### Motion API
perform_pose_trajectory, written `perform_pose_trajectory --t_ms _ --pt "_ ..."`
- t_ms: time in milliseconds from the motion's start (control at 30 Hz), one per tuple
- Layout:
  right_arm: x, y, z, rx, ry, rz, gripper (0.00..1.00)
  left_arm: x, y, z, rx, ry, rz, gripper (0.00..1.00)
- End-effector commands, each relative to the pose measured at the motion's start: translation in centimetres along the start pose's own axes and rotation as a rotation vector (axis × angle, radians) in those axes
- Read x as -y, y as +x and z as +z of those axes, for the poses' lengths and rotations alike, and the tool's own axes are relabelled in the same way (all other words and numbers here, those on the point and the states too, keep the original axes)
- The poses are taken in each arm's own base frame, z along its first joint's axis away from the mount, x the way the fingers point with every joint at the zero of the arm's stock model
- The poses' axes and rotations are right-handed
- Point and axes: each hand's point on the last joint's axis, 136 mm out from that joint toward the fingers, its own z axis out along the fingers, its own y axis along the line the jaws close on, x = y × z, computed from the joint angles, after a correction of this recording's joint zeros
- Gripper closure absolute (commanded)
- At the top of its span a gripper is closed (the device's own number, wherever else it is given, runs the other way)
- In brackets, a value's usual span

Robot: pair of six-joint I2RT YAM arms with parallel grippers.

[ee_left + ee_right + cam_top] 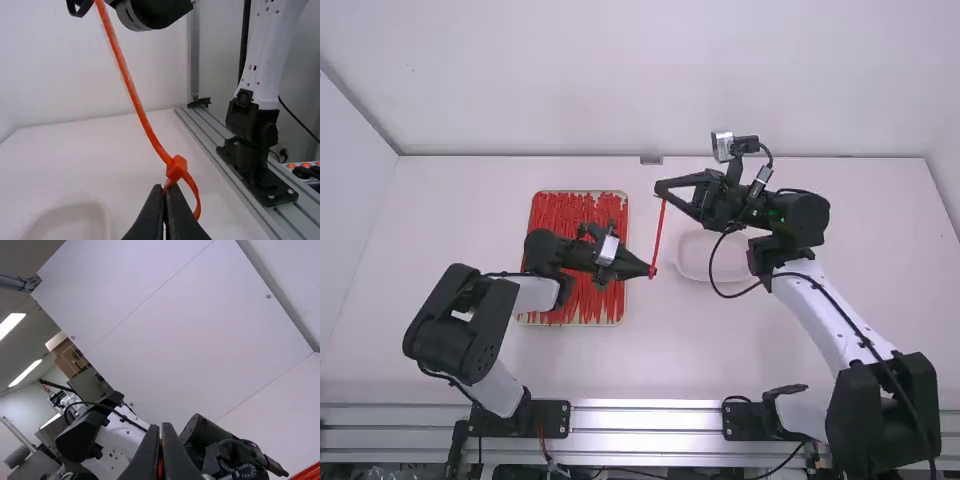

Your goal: Fasten the cable tie

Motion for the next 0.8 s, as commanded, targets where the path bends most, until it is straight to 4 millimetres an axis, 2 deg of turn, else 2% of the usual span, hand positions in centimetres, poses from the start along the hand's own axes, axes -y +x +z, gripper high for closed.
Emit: perform_pose_trajectory --t_ms 0,67,100,133,167,433,600,767 --pt "-2.8 -2.7 0.4 0.045 -0.034 -0.104 0.75 1.2 0.7 -0.1 -0.014 0.038 -0.013 0.99" --pt "-2.9 -2.3 0.4 0.029 -0.04 -0.104 0.65 0.6 0.6 -0.5 -0.01 0.01 -0.009 0.99" --pt "-2.9 -2.2 0.4 0.018 -0.041 -0.106 0.51 0.3 0.4 -0.8 -0.011 -0.003 -0.003 0.98" --pt "-2.9 -2.1 0.3 0.01 -0.04 -0.106 0.43 0.1 0.1 -1.1 -0.012 -0.009 -0.003 0.99" --pt "-2.8 -2.0 0.1 0.0 -0.038 -0.106 0.38 -0.1 -0.2 -1.3 -0.013 -0.015 -0.004 0.99" --pt "-3.0 0.0 -0.4 -0.124 -0.057 -0.108 0.36 -1.8 -2.2 -2.9 -0.025 -0.045 0.024 0.99" --pt "-3.1 1.3 -0.6 -0.192 -0.07 -0.1 0.21 -3.3 -3.7 -4.0 -0.024 -0.085 0.023 0.99" --pt "-2.0 2.6 -1.0 -0.204 -0.064 -0.098 0.2 -4.2 -5.2 -4.5 -0.027 -0.096 0.042 0.99"
